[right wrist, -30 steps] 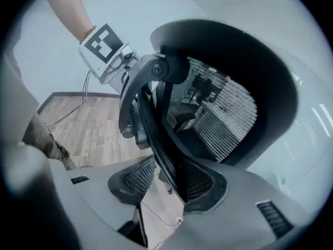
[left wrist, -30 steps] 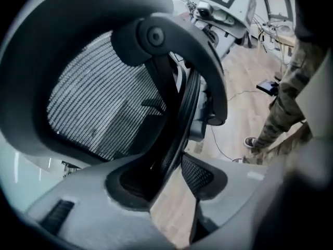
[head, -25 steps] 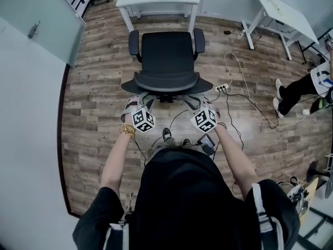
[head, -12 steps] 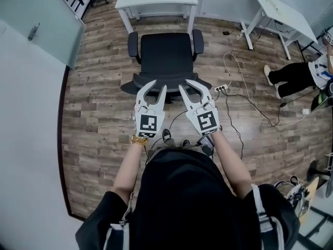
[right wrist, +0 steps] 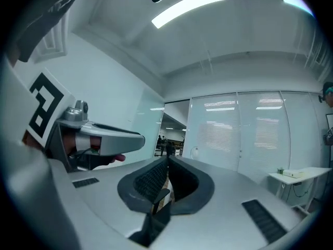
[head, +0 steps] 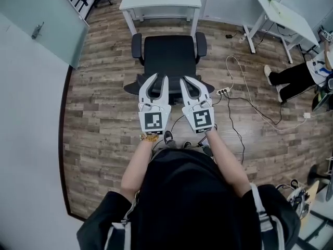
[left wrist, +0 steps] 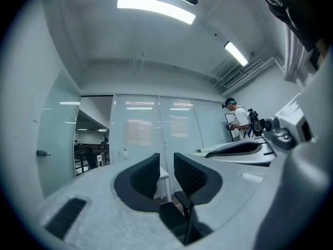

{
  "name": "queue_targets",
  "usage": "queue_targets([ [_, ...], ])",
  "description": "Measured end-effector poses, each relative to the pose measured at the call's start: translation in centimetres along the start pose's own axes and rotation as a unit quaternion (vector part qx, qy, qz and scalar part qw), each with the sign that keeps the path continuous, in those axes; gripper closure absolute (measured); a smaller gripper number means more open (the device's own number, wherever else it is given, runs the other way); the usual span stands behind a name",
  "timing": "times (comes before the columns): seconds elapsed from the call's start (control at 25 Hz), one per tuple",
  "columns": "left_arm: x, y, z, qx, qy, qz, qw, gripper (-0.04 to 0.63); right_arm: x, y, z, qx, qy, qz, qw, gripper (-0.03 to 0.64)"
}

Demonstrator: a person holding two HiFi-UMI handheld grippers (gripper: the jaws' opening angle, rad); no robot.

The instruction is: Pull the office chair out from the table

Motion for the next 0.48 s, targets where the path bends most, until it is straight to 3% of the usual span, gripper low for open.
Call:
queue_targets([
  [0.48,-0.8,-1.6,0.5,-0.01,0.007,-0.005,0.9999,0.517,0.8,-1.4,0.5,-0.018,-0.017,0.006,1.0,0.61],
])
Point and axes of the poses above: the fingertips, and each gripper's own axes: z backward along the fingers, x to its right, y out of its top, the point moved 7 cm from there along z, backward along the fingers, and after that the axes turned 9 degrees about -z, right-handed, at the moved point
